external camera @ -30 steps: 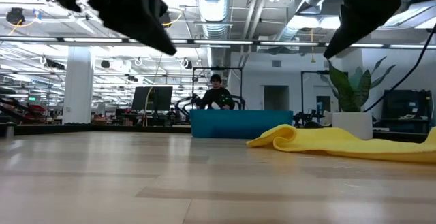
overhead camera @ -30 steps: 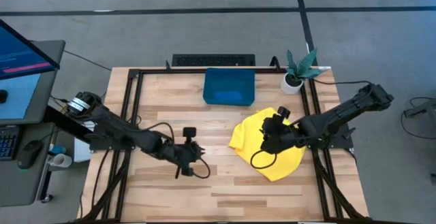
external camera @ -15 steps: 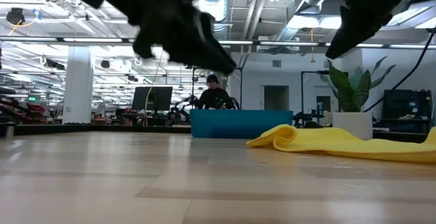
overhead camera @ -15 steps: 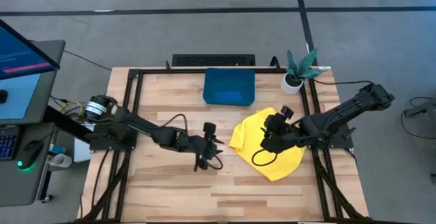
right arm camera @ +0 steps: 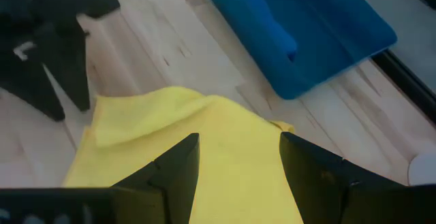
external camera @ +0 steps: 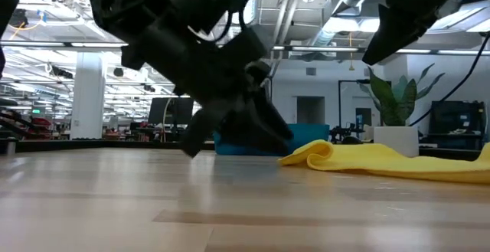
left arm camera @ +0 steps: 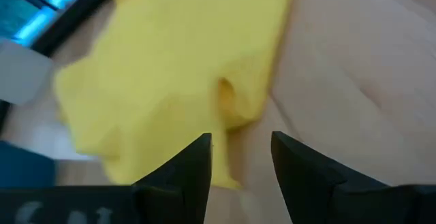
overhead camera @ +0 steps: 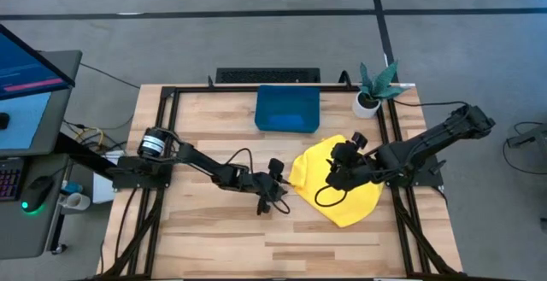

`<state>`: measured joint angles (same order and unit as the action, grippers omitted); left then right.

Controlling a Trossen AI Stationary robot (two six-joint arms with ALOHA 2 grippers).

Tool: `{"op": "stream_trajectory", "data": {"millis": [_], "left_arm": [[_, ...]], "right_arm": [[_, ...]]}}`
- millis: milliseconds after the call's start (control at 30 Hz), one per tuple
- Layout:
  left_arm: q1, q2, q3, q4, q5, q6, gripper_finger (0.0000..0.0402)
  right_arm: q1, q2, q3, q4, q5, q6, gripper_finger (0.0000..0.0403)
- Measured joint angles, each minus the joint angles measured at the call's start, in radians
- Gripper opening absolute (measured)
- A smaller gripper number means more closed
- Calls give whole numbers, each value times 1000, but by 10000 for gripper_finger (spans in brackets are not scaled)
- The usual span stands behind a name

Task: Roll microfiber towels into tight, uniform cylinder then place into a basket
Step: Roll the yellow microfiber cloth

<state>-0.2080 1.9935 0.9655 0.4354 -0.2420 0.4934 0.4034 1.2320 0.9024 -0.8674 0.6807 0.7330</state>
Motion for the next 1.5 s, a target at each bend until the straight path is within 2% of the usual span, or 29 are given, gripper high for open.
{"op": "stream_trajectory", "data": {"millis": [133, 300, 500, 667, 800, 1033, 1200, 1500], "left_arm": [[3, 68, 43, 9, 22, 2, 145], [3, 113, 97, 14, -82, -28, 145], [3, 117, 108, 3, -118, -48, 145], [2, 117, 109, -1, -204, -50, 145], [-2, 117, 109, -4, -233, -49, 145], [-41, 117, 109, -4, -362, 17, 145], [-43, 117, 108, -6, -288, 11, 145], [22, 120, 106, -33, -141, -163, 145]], "right_arm": [[0, 0, 0, 14, 1, -4, 225], [0, 0, 0, 20, 0, -7, 225], [0, 0, 0, 25, 1, -30, 225], [0, 0, 0, 31, 0, -34, 225], [0, 0, 0, 31, 0, -34, 225], [0, 0, 0, 31, 0, -35, 225], [0, 0, 0, 31, 0, -34, 225], [0, 0, 0, 39, 0, -34, 225]]}}
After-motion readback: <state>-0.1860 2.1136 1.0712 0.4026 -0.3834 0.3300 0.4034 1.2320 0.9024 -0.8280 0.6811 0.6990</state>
